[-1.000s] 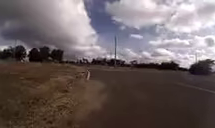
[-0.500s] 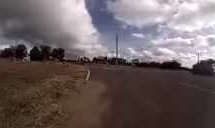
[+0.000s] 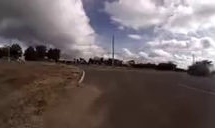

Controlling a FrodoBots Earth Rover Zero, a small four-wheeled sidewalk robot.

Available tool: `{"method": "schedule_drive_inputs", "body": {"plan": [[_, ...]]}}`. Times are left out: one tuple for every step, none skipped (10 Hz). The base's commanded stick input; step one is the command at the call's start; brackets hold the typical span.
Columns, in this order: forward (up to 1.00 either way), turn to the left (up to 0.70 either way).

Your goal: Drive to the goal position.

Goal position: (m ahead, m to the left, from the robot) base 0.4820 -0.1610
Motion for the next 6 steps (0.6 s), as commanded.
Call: {"method": "schedule_drive_inputs", "body": {"plan": [[0.74,0.0],[0.75,0.0],[0.76,0.0],[0.74,0.0],[0.76,0.0],[0.74,0.0]]}}
